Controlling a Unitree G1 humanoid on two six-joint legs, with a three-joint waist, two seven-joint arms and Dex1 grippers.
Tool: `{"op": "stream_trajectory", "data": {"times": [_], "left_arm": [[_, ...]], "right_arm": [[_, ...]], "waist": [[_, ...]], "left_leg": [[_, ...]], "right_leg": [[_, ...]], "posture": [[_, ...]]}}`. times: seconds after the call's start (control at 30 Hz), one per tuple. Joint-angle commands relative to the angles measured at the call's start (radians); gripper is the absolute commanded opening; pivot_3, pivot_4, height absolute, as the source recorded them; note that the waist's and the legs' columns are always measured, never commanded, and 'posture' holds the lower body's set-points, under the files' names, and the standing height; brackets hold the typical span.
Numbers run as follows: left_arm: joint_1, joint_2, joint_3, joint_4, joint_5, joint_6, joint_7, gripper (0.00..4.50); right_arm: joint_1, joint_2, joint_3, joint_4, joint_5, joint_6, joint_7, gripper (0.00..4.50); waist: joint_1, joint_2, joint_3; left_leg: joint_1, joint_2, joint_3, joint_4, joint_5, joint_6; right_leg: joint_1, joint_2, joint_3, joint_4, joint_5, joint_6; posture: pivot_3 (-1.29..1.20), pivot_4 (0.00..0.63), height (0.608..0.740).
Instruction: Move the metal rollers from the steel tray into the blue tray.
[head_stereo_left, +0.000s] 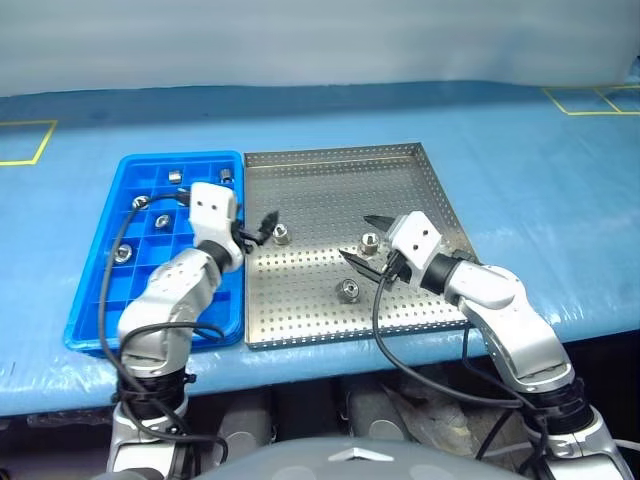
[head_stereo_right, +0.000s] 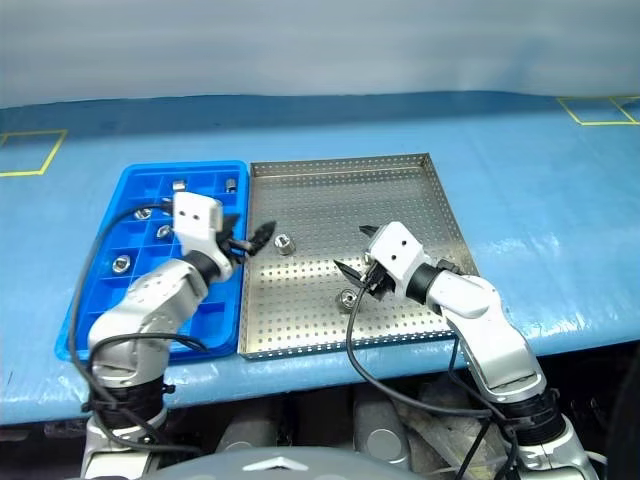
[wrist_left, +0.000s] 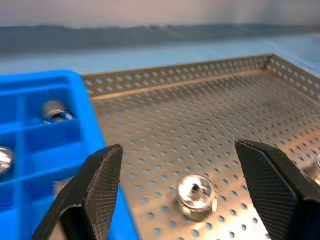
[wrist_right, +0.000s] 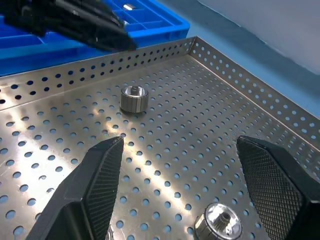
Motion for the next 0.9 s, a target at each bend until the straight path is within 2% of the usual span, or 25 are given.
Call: {"op": "stream_trajectory", "data": {"times": [0.03,0.3,0.5,0.9], "left_arm": [[-0.033,0.008,-0.053,0.073,0.056,0.001,0.029,3.92],[-0.095,0.002,-0.060,0.208,0.131,-0.041,0.075,3.92],[-0.127,0.017,-0.090,0.226,0.129,-0.005,0.032,3.92],[-0.211,0.043,-0.047,0.138,0.099,0.258,0.001,3.92]], "right_arm": [[0.010,-0.011,-0.036,-0.049,-0.004,-0.001,-0.016,3.81],[0.018,-0.014,-0.044,-0.054,-0.002,0.002,-0.027,3.81],[0.016,-0.010,-0.039,-0.054,-0.003,-0.001,-0.031,3.81],[0.039,0.022,-0.023,-0.053,-0.014,-0.017,-0.054,3.81]], "waist": [[-0.009,0.000,0.000],[-0.042,0.003,-0.002],[-0.048,0.003,-0.002],[-0.058,0.003,-0.002]], "left_leg": [[0.000,0.000,0.000,0.000,0.000,0.000],[0.003,0.002,0.001,0.000,0.000,0.000],[0.004,0.002,0.002,0.000,0.001,-0.001],[0.003,0.002,0.002,0.000,0.001,0.000]], "right_leg": [[0.000,0.001,0.001,0.000,0.000,0.000],[0.002,0.005,0.005,0.000,0.001,0.001],[0.003,0.007,0.008,0.001,0.001,0.002],[0.001,0.007,0.009,0.001,0.001,0.004]], "posture": [[-0.23,0.150,0.740],[-0.24,0.150,0.740],[-0.24,0.150,0.740],[-0.24,0.150,0.740]]}}
